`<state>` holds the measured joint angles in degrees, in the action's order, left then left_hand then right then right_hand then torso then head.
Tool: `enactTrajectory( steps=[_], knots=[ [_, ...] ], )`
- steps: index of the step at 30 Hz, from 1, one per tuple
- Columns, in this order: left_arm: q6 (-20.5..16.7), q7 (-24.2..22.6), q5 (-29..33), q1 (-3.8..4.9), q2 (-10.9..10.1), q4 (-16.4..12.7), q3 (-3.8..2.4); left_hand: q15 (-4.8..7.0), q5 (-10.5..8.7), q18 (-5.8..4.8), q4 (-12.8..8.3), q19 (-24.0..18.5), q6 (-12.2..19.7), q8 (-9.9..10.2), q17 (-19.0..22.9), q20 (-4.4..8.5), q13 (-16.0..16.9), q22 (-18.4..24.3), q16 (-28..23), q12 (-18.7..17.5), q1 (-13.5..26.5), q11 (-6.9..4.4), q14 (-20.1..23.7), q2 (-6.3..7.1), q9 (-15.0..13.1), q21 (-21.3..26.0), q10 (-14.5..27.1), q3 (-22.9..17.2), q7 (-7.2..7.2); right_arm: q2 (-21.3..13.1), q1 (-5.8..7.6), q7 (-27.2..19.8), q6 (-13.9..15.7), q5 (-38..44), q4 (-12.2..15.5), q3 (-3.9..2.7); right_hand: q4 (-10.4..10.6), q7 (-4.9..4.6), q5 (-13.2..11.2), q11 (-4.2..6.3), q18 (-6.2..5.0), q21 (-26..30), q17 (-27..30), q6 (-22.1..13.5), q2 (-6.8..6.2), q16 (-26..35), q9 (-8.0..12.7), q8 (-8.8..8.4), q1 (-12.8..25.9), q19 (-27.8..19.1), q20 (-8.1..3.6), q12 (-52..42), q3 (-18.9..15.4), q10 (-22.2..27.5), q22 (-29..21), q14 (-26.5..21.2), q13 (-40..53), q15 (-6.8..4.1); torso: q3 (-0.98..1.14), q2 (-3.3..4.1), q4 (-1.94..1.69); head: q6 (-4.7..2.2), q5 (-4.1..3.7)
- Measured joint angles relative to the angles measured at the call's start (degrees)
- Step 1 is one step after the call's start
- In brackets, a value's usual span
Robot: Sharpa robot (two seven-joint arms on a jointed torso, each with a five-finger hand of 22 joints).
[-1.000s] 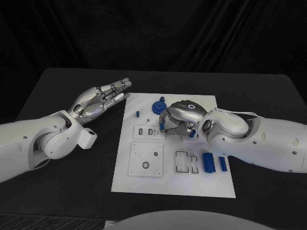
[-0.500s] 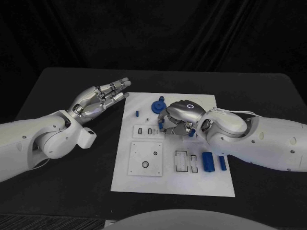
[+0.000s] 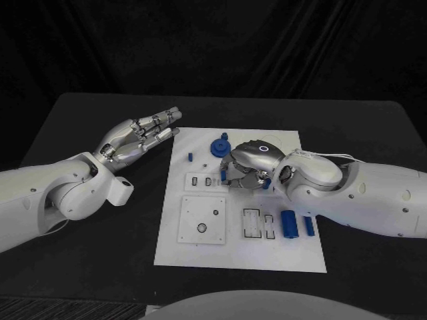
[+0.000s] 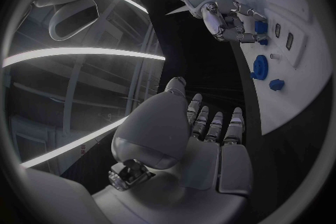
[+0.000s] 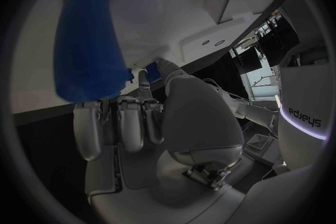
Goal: Assemble the parts on the task board
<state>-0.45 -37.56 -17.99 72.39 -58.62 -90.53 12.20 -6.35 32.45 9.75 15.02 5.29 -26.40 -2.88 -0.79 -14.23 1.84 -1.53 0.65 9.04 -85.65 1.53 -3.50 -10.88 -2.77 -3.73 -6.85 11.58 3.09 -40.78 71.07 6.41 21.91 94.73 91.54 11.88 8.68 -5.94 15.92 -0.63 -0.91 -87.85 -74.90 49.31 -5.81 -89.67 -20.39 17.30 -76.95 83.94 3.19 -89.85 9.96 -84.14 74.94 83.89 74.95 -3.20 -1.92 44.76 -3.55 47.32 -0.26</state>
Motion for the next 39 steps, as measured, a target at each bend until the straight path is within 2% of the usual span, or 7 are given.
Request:
enactTrajectory(
  steps=[10, 21, 27, 32, 34, 37, 39],
  knots=[
    [0.0, 0.0, 0.0, 0.0, 0.1, 0.1, 0.0, 0.0, 0.0, 0.0, 0.0, 0.0, 0.0, 0.0, 0.0, 0.0, 0.0, 0.0, 0.0, 0.0, 0.0, 0.0, 0.0, 0.0, 0.0, 0.0, 0.0, 0.0, 0.0, 0.0, 0.0, -0.1, -0.3, 0.0, 0.0, 0.0, -0.2, -0.31, -1.2, 0.0, 0.01, 0.0, 0.0, -2.0, -0.27, 0.0, 1.0, -1.8, 0.3, 0.0, 0.0, 0.0, -0.2, 0.0, 0.0, 0.0, 0.0, 0.0, -0.01, 0.0, -0.01, 0.18, -0.04],
    [0.1, 0.1, 0.0, 0.0, -0.1, 0.2, 0.0, 0.0, 0.0, 0.0, 0.0, 0.0, 0.0, 0.0, 0.0, 0.0, 0.0, 0.0, 0.0, 0.0, 0.0, 0.0, 0.0, 0.0, 0.0, 0.0, 0.0, 0.0, 0.0, -1.0, -0.02, -0.7, 0.4, 0.0, 0.5, 0.03, 1.1, 0.46, -6.5, 0.0, 0.0, 0.0, 0.0, -9.4, -1.42, 0.0, 5.3, -7.9, 1.3, 0.0, 0.0, 0.0, -1.8, 0.0, 0.0, 0.0, 0.0, 0.0, -0.01, 0.0, -0.01, 0.2, 0.19],
    [0.1, 0.1, 0.0, 0.0, -0.3, 0.0, 0.0, 0.0, 0.0, 0.0, -0.2, -0.2, 0.0, 0.0, 0.0, -0.21, 0.0, 0.0, 0.0, 0.0, 0.0, 0.0, 0.0, 0.0, 0.0, 0.0, 0.0, -0.2, 0.0, -3.2, 0.07, -1.9, 2.6, 0.0, 2.8, 0.03, 7.4, 0.82, -11.2, 0.54, 0.01, 0.0, 0.0, -12.9, -5.43, 0.0, 8.5, -9.78, 0.2, 0.0, -0.42, 0.0, -3.9, 0.1, 0.0, 0.2, 0.0, -0.22, 0.01, 0.0, -0.03, 0.09, 0.4],
    [0.0, 0.1, 0.0, 0.0, -0.6, -0.2, 0.0, 0.0, 0.0, 0.0, -0.2, -0.2, 0.0, 0.0, 0.0, -0.21, 0.0, 0.0, 0.0, 0.0, 0.0, 0.0, 0.0, 0.0, 0.0, 0.0, 0.0, -0.2, 0.0, -5.6, 1.82, -3.0, 5.2, 0.0, 5.4, 0.12, 8.4, 0.89, -12.9, 0.54, 0.01, 0.0, 0.0, -11.4, -7.5, 0.0, 9.0, -9.69, 3.0, 0.0, -0.42, 0.0, -6.2, 0.1, 0.0, 0.1, 0.0, -0.39, 0.01, 0.0, -0.02, 0.1, 0.74],
    [0.0, 0.1, 0.0, 0.0, -0.7, -0.3, 0.0, 0.0, 0.0, 0.0, -0.3, -0.2, 0.0, 0.0, 0.0, -0.23, 0.0, 0.0, 0.0, 0.0, -0.4, 0.0, 0.0, 0.37, 0.0, 0.0, 0.0, -0.3, 0.0, -7.0, 3.3, -3.6, 6.8, 0.0, 6.7, 0.09, 8.3, 0.77, -12.9, 0.54, 0.01, 0.0, 0.0, -10.1, -6.88, 0.3, 9.2, -8.95, 5.0, 0.0, -0.42, 0.0, -8.4, 0.1, 0.0, 0.1, 0.0, -0.39, 0.02, -0.01, -0.01, 0.14, 0.81],
    [-0.3, 0.1, 0.0, 0.0, -0.8, -0.8, 0.0, -0.14, -1.01, 0.0, -0.4, 0.1, 0.0, 0.0, -0.1, -0.53, 0.0, 0.0, 0.1, 0.3, -0.6, 0.41, -0.1, 0.6, 0.0, -0.3, -0.4, -0.4, 0.03, -9.6, 6.0, -4.5, 9.2, -0.2, 8.3, 0.02, 8.3, 0.44, -12.9, 0.54, 0.01, 0.8, 0.0, -7.5, -3.95, 0.8, 9.2, -7.75, 11.4, 0.0, -0.42, 0.0, -10.1, 0.1, 0.0, 0.1, 0.0, -0.39, 0.02, -0.01, 0.02, 0.15, 0.76],
    [-0.8, 0.1, 0.0, 0.17, -0.9, -1.2, 0.0, 0.09, -2.6, 0.0, -0.4, 0.7, -0.7, 0.0, -0.8, -1.0, 0.5, -0.2, 1.1, 3.2, -1.0, 1.71, -3.4, 0.96, -0.1, -0.9, -2.8, -0.4, 0.4, -11.5, 7.98, -5.1, 11.0, -0.8, 9.0, 0.04, 8.4, 0.2, -12.2, 0.54, 0.01, 1.6, 0.0, -5.7, -2.0, 1.2, 9.2, -6.93, 16.5, 0.0, -0.42, 0.0, -9.6, 0.1, 0.0, 0.1, 0.0, -0.39, 0.02, -0.01, 0.02, 0.15, 0.59]
  ],
)
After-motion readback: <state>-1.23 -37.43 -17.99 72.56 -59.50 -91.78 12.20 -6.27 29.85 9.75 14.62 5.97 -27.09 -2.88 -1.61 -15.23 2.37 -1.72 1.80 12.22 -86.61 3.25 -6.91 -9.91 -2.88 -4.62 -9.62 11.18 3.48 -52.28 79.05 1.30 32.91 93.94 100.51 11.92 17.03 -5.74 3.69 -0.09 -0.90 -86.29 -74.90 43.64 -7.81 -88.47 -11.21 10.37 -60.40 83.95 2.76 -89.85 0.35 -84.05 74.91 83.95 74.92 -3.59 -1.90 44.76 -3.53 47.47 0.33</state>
